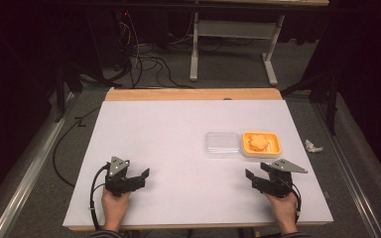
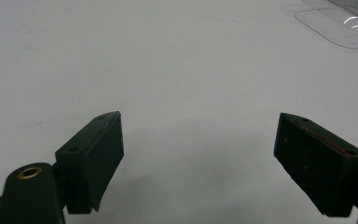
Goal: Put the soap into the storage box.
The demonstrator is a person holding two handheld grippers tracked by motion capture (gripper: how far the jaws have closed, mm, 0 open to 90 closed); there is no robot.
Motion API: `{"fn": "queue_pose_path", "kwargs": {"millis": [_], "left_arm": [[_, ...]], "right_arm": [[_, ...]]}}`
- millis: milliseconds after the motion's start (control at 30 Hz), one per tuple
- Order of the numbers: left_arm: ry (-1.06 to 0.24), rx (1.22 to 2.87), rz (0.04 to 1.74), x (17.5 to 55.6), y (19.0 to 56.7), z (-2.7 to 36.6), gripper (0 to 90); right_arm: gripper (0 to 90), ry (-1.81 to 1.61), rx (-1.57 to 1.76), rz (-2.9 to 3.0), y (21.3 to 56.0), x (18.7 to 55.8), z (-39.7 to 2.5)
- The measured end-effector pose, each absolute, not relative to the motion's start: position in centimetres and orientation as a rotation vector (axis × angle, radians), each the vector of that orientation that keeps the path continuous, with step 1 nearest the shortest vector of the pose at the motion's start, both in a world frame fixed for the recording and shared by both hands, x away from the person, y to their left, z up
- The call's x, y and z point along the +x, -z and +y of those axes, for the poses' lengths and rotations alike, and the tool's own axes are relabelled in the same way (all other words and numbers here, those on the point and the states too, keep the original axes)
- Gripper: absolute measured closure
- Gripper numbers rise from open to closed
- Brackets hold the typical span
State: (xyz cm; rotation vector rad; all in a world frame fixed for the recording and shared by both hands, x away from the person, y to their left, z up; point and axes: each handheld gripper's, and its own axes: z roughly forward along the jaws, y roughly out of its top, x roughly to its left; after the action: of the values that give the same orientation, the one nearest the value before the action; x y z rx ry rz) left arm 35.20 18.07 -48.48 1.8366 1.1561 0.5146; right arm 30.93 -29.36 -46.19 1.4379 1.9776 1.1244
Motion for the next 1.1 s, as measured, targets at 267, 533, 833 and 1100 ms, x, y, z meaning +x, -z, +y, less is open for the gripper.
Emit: {"fn": "queue_pose_path", "kwargs": {"millis": [267, 533, 833, 1100], "left_arm": [[-0.515, 1.837, 1.156, 35.2, 48.5, 18.1, 16.3], [-0.514, 1.836, 1.155, 35.2, 48.5, 18.1, 16.3], [-0.514, 1.836, 1.154, 35.2, 48.5, 18.1, 16.3], [-0.512, 1.838, 1.155, 35.2, 48.5, 18.1, 16.3]], "right_arm": [[32.4, -1.074, 1.420, 2.021, 46.8, 31.3, -28.2], [32.5, -1.039, 1.406, 2.051, 47.5, 31.7, -27.1], [32.5, -1.004, 1.386, 2.067, 47.8, 32.1, -26.3], [32.4, -1.001, 1.373, 2.068, 47.9, 32.1, -26.1]]}}
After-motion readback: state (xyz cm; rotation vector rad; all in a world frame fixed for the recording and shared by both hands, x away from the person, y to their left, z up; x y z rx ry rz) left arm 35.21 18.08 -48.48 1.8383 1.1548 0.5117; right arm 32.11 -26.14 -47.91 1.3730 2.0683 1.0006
